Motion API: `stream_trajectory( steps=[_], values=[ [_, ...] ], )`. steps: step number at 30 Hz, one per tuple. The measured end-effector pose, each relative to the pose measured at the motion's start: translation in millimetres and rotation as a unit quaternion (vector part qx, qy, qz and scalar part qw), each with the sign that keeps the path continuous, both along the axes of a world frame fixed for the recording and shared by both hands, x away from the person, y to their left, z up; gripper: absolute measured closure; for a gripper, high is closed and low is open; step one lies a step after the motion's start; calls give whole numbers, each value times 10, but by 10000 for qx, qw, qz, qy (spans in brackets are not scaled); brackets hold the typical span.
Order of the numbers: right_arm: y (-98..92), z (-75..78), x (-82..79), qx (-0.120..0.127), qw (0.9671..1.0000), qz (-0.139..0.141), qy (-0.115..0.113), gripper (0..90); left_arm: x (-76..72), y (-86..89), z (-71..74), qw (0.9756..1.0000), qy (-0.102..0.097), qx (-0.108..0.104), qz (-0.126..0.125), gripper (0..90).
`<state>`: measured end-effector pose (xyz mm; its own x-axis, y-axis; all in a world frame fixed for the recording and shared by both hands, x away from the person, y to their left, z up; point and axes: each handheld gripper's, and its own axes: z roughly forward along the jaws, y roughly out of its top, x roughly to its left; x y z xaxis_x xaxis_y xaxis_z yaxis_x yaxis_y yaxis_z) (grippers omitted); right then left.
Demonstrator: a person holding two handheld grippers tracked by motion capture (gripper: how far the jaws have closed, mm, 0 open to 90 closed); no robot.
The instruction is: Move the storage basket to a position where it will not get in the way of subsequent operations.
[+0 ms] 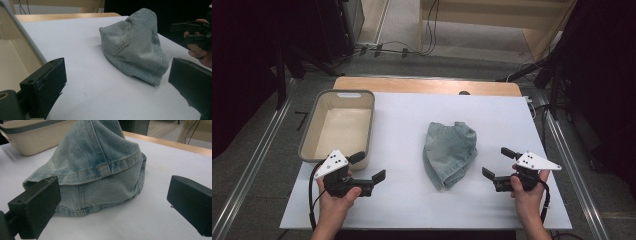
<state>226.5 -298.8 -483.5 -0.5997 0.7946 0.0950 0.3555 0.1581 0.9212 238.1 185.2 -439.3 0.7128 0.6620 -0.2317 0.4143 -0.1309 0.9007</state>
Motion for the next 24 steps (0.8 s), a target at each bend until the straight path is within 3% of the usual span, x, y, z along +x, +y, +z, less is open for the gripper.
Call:
stream_trajectory(
  steps=[9,17,24],
  values=[
    [84,72,131,113,9999,-3,-85,0,86,-258,32,9998,-71,48,-168,4],
    [84,126,239,291,9995,-92,-104,0,167,-490,-30,9992,1,131,-381,0],
    [134,101,380,326,9994,-128,12,0,233,-684,-85,9985,58,187,-520,0]
  ],
)
